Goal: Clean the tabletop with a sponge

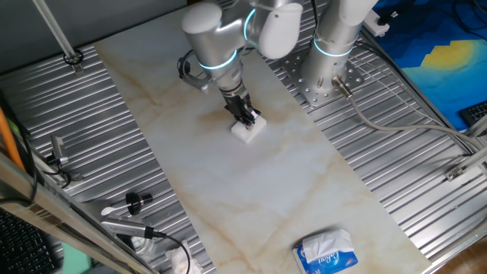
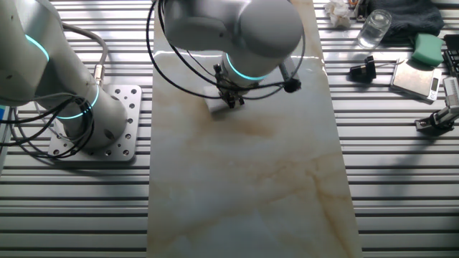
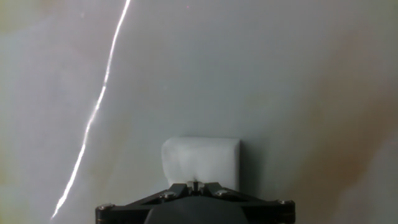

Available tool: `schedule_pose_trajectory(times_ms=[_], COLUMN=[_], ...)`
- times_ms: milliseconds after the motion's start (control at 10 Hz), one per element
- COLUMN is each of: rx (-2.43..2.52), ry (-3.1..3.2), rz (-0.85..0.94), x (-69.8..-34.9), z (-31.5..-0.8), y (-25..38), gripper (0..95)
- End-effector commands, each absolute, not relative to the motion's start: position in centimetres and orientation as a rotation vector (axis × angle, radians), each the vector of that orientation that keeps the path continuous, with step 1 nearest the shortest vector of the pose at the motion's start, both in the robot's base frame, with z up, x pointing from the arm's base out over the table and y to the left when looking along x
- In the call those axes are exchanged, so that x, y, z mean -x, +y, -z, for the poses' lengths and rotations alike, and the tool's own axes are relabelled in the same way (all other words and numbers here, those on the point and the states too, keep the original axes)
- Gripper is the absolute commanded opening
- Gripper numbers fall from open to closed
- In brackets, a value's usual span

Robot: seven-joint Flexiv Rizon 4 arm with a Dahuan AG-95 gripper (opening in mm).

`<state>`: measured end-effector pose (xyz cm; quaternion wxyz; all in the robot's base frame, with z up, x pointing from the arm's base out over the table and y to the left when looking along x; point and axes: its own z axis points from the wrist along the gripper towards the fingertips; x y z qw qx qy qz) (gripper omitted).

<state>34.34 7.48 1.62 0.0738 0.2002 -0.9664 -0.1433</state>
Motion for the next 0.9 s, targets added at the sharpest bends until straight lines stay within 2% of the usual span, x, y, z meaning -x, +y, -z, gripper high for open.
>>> schedule_pose_trajectory(times_ms=[100, 900], rx=[-0.628, -0.772], ry=[-2.895, -2.871], rz=[0.427, 0.424], x=[-34.4, -35.0], z=[-2.0, -2.4], y=[6.6, 1.0], gripper=[0.0, 0.0])
